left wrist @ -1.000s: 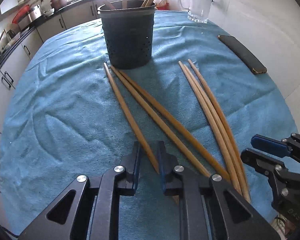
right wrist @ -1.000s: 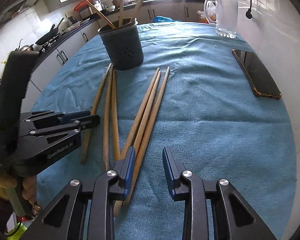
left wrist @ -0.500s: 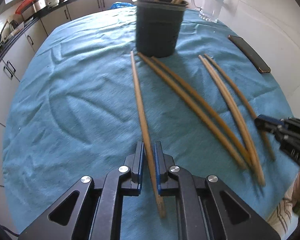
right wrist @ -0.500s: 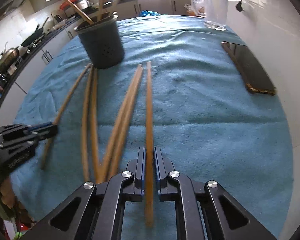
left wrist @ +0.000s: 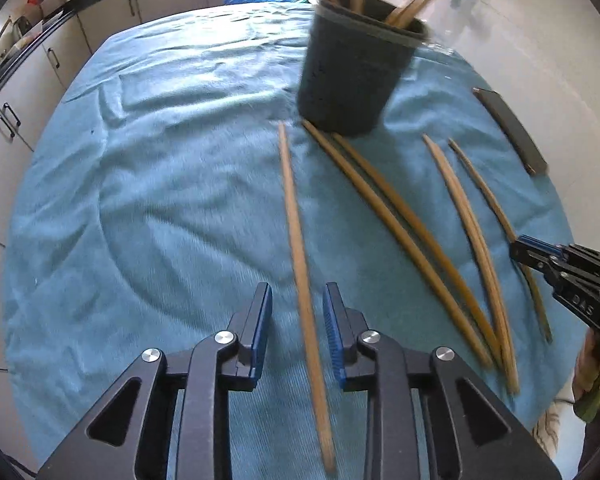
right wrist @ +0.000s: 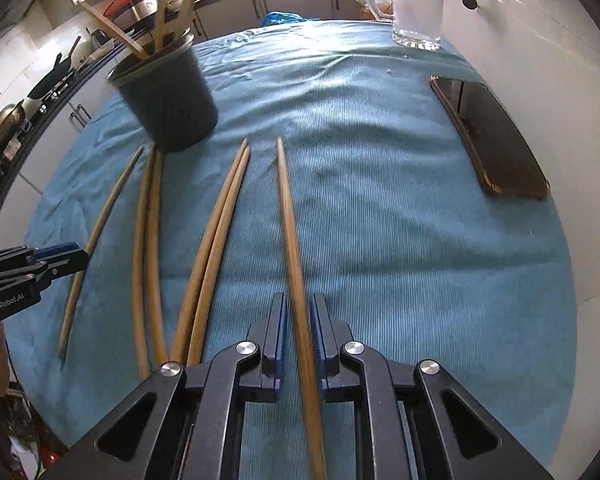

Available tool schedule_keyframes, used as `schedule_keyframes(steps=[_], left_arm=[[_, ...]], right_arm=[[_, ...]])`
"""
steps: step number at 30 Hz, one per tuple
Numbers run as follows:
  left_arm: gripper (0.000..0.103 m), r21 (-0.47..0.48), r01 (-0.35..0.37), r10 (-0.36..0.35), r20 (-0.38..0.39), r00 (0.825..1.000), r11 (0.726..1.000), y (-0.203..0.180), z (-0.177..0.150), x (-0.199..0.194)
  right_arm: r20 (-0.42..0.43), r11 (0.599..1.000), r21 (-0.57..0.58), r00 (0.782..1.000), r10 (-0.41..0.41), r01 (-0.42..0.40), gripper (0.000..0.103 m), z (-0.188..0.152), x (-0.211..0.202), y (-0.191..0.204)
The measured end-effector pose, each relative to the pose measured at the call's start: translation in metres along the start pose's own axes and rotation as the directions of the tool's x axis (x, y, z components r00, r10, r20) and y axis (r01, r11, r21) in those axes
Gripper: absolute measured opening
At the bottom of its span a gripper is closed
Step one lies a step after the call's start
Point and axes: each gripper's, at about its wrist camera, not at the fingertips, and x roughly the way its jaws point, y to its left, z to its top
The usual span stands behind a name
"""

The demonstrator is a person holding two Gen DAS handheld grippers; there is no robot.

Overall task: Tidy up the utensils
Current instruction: 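Lift the held chopsticks with both grippers and carry them toward the black cup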

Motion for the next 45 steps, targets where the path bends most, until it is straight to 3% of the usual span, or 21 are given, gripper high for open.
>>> schedule_keyframes(steps=[11,19,20,21,23,30,45], left_arm=[[0.025,-0.011,-0.040,0.040,0.012,0.999,0.999,0.005,0.063,0.026],[0.025,0.025,-0.076,0.074,0.061,0.995,0.997,-0.003,0.070,0.029],[0.021,0.038,-0.094,0.091,0.072,0.993,0.995,-0.006,0.068,0.029],[0.006,0.046,-0.118,0.114,0.083,0.990,0.992,-0.009,0.066,0.029],[0.005,0.045,-0.112,0.108,0.079,0.991,0.993,-0.010,0.063,0.026],[0.005,0.040,-0.158,0.150,0.154,0.977,0.987,-0.019,0.044,-0.012],[0.006,0.038,-0.182,0.161,0.315,0.935,0.983,-0.041,0.013,-0.097]], right_arm=[[-0.009,0.997,-0.043,0.998,-0.065,0.064,0.013,0.067,0.033,0.007],[0.007,0.993,-0.063,0.995,-0.103,0.103,0.013,0.098,0.048,0.013],[0.017,0.992,-0.063,0.994,-0.105,0.106,0.010,0.099,0.049,0.014],[0.024,0.992,-0.067,0.994,-0.108,0.110,0.007,0.099,0.050,0.015],[0.035,0.993,-0.064,0.995,-0.095,0.097,0.006,0.098,0.048,0.014],[0.123,0.996,-0.044,0.990,-0.073,0.079,0.006,0.092,0.016,0.014],[0.334,0.996,-0.061,0.942,-0.040,0.064,0.006,0.056,-0.089,0.028]])
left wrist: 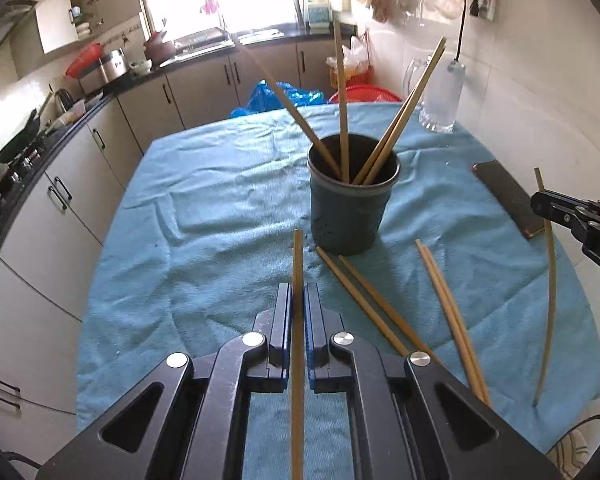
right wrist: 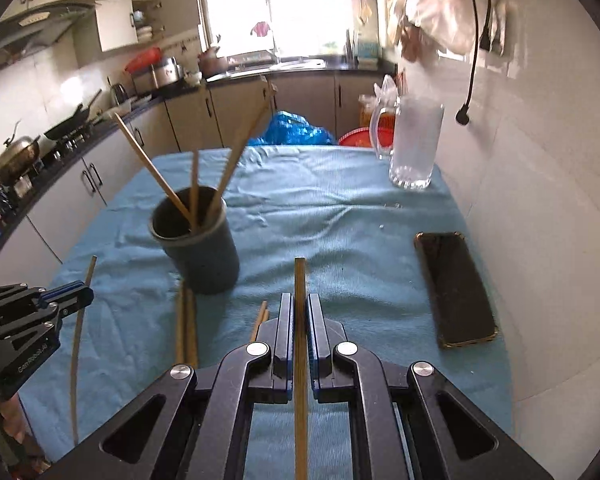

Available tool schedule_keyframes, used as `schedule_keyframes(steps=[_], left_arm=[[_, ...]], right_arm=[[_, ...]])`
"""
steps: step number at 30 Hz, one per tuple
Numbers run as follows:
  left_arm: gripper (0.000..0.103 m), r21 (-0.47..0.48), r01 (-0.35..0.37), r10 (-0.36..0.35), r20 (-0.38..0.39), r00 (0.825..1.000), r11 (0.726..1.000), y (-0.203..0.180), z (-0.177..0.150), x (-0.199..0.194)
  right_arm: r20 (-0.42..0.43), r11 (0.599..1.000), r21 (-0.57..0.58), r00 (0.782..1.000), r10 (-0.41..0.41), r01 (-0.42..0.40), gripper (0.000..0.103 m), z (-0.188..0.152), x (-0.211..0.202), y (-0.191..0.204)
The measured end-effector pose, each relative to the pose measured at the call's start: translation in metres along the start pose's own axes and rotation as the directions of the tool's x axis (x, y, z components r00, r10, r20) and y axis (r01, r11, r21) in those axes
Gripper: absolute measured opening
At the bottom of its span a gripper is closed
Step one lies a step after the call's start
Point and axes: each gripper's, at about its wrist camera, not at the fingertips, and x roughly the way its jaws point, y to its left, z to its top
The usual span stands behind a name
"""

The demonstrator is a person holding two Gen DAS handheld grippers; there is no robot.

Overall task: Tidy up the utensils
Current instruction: 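Lift the held chopsticks with both grippers and carry them toward the black cup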

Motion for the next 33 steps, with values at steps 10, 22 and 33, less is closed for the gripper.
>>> schedule_keyframes(steps=[10,22,33], left_arm=[[0.005,0.003,-0.017,0.017,0.084,0.996,1.000,0.000,-0.008,-0.042],[0.006,0.036,-0.034,0.027,0.191,0.981,0.999,-0.011,-0.017,-0.090],[0.006,0.053,-0.025,0.013,0.220,0.975,0.998,-0.015,-0.012,-0.103]], right_arm=[[0.090,1.000,-0.002,0.996,0.016,-0.016,0.006,-0.008,-0.052,0.007],[0.165,1.000,-0.018,0.986,0.018,-0.015,0.006,-0.010,-0.095,0.019],[0.187,1.000,-0.019,0.982,0.026,-0.023,0.006,-0.005,-0.101,0.021]])
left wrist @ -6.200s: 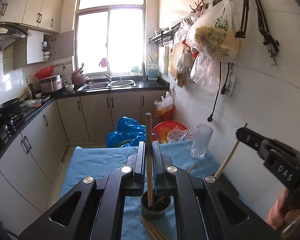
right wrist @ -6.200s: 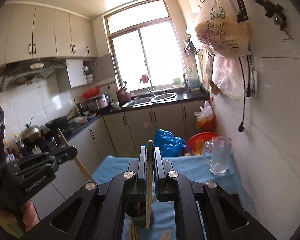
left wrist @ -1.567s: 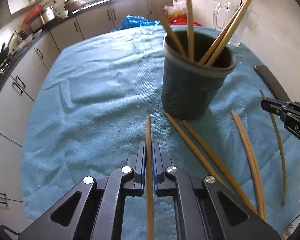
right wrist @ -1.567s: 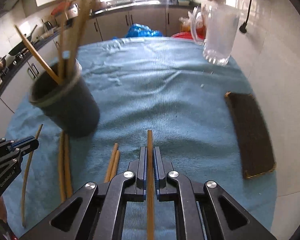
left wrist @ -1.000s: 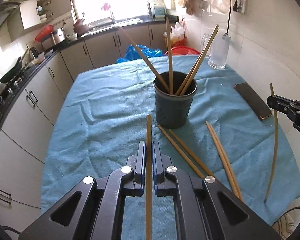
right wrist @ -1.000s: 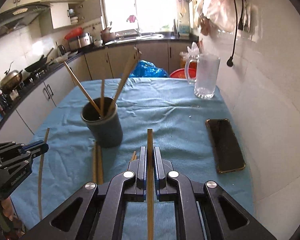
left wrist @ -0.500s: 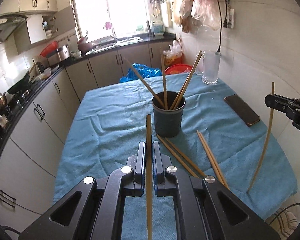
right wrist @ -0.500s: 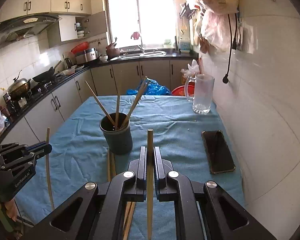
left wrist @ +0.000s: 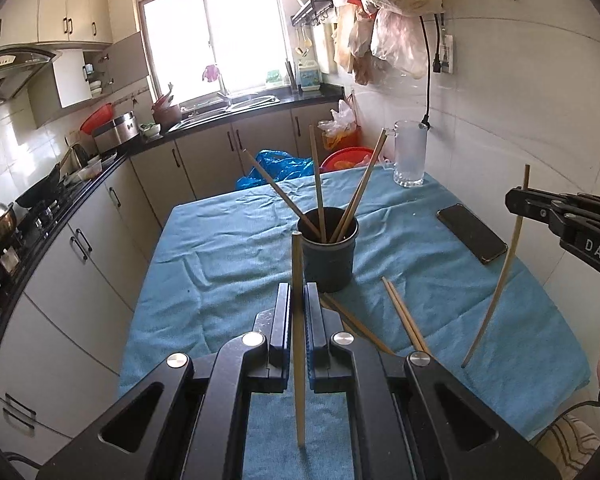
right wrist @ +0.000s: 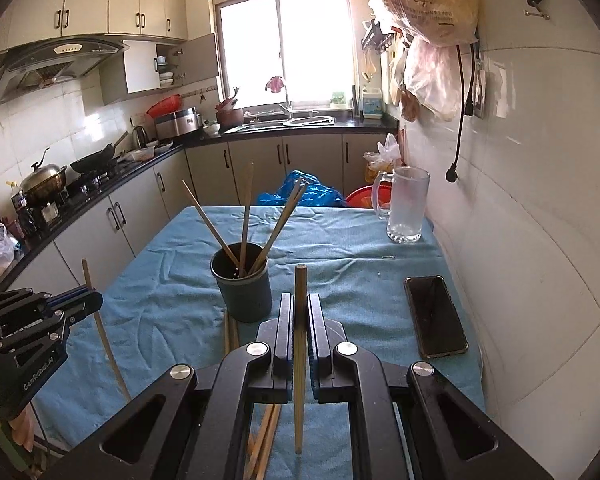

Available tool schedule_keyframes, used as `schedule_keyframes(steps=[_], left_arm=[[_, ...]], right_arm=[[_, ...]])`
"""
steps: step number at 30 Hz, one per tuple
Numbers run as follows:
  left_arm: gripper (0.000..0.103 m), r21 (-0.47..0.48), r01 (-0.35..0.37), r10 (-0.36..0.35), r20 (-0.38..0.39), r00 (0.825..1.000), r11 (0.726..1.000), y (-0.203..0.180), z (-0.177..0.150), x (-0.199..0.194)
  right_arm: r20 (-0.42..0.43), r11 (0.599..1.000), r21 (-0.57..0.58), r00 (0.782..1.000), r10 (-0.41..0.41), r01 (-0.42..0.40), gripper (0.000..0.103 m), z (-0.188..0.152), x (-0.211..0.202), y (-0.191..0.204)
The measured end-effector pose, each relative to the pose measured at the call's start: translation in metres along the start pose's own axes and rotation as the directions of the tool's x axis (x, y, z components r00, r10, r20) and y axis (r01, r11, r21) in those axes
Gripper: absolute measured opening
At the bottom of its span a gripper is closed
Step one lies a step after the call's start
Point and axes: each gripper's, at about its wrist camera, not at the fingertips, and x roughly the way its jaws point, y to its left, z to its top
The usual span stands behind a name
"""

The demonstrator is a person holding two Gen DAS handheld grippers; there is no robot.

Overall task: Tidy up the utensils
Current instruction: 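Lift the held chopsticks with both grippers and carry them toward the black cup, then lower both chopsticks into the black cup and open both grippers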

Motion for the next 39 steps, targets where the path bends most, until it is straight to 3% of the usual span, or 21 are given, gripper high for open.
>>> schedule_keyframes(steps=[28,34,39], left_arm=[[0.006,0.048,-0.006,0.003,0.051,0.999,0.999,0.000,0.044,0.014],[0.006,0.019,0.040,-0.041,0.057,0.998,0.999,0.012,0.074,0.018],[0.006,-0.012,0.076,-0.074,0.119,0.990,0.997,0.026,0.117,0.018]], right_arm=[[0.051,0.996,0.033,0.995,0.081,-0.083,0.006,0.053,0.029,0.002],[0.092,0.994,0.038,0.991,0.097,-0.100,0.006,0.080,0.036,0.005],[0.147,0.993,0.051,0.984,0.100,-0.108,0.006,0.111,0.043,0.008]])
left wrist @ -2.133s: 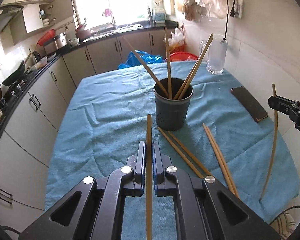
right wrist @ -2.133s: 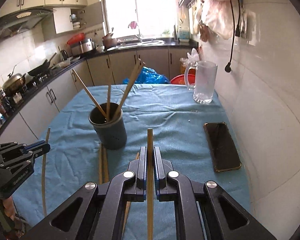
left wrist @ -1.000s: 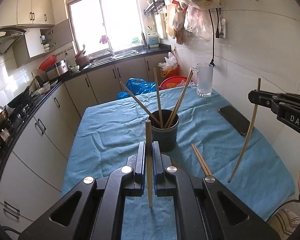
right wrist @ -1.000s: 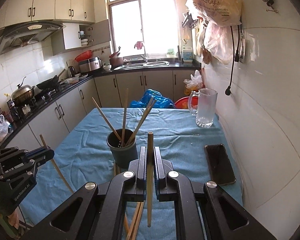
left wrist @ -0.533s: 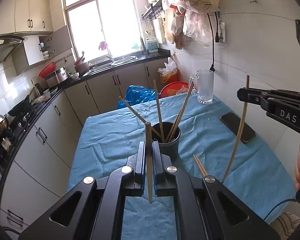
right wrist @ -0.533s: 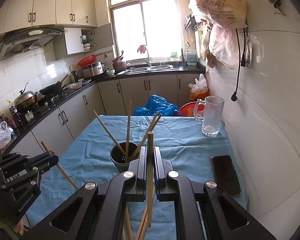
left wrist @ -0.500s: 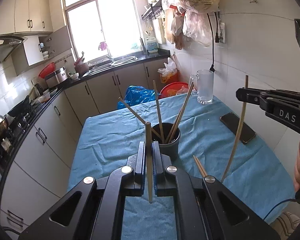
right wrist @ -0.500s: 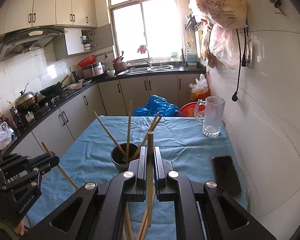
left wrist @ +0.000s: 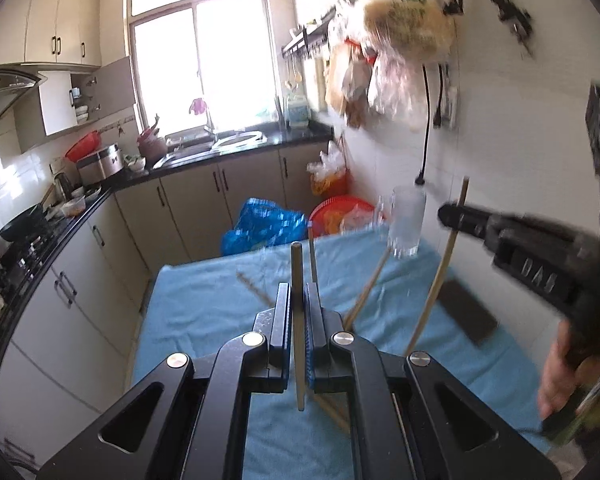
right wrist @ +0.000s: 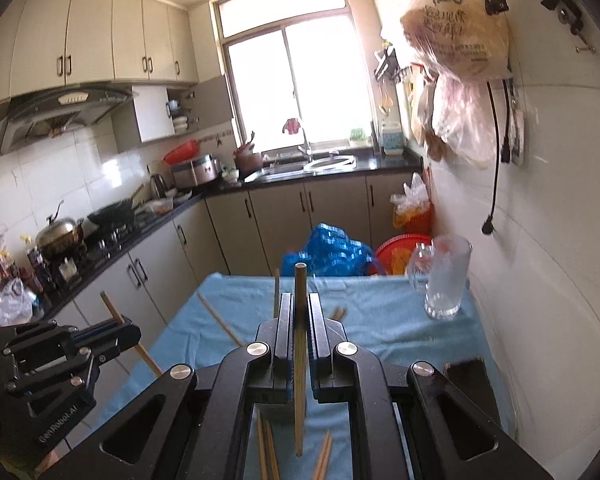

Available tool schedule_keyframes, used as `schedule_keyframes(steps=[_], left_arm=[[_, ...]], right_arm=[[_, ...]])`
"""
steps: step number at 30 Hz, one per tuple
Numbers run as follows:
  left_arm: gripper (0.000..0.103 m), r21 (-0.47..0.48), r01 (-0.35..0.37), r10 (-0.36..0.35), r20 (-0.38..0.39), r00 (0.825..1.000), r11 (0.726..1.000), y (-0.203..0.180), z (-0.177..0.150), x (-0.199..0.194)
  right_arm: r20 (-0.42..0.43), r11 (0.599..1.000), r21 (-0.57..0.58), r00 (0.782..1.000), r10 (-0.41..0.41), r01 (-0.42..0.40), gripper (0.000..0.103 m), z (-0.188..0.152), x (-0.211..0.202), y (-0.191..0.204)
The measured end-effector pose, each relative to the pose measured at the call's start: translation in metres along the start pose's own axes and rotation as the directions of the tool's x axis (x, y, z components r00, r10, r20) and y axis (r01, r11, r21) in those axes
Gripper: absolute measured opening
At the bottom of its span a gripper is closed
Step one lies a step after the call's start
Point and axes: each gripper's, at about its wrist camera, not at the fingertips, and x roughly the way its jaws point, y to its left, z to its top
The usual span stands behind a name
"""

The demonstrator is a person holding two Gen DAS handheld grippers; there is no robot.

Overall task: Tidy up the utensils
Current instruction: 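Lower both chopsticks into the black cup and open both grippers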

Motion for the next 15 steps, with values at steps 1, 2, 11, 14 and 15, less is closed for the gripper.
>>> schedule_keyframes(steps=[1,2,11,14,15], left_arm=[[0.006,-0.011,0.005,-0.005,0.012,1.000,1.000,0.003,0.009,0.002],[0.006,-0.021,0.008,-0.007,0.022,1.000,1.000,0.006,0.017,0.004],[0.005,-0.140,0.065,-0.061,0.032,0.998,0.988,0.031,0.055,0.045],[0.006,-0.157,0.067,-0.072,-0.025,0.997,0.985,0.035,0.046,0.070],[0.005,-0.163,0.067,-0.076,-0.050,0.996,0.984,0.035,0.040,0.080]], right_arm=[[0.013,1.000,0.012,1.000,0.004,-0.005,0.006,0.007,0.004,0.000],[0.021,1.000,0.020,1.000,0.009,-0.009,0.006,0.012,0.007,0.000],[0.059,0.996,0.087,0.998,0.025,-0.030,0.007,0.038,0.044,-0.001],[0.015,0.996,0.085,1.000,0.009,-0.010,0.007,0.027,0.065,-0.002],[-0.005,0.996,0.090,1.000,0.007,-0.007,0.007,0.022,0.073,-0.004]])
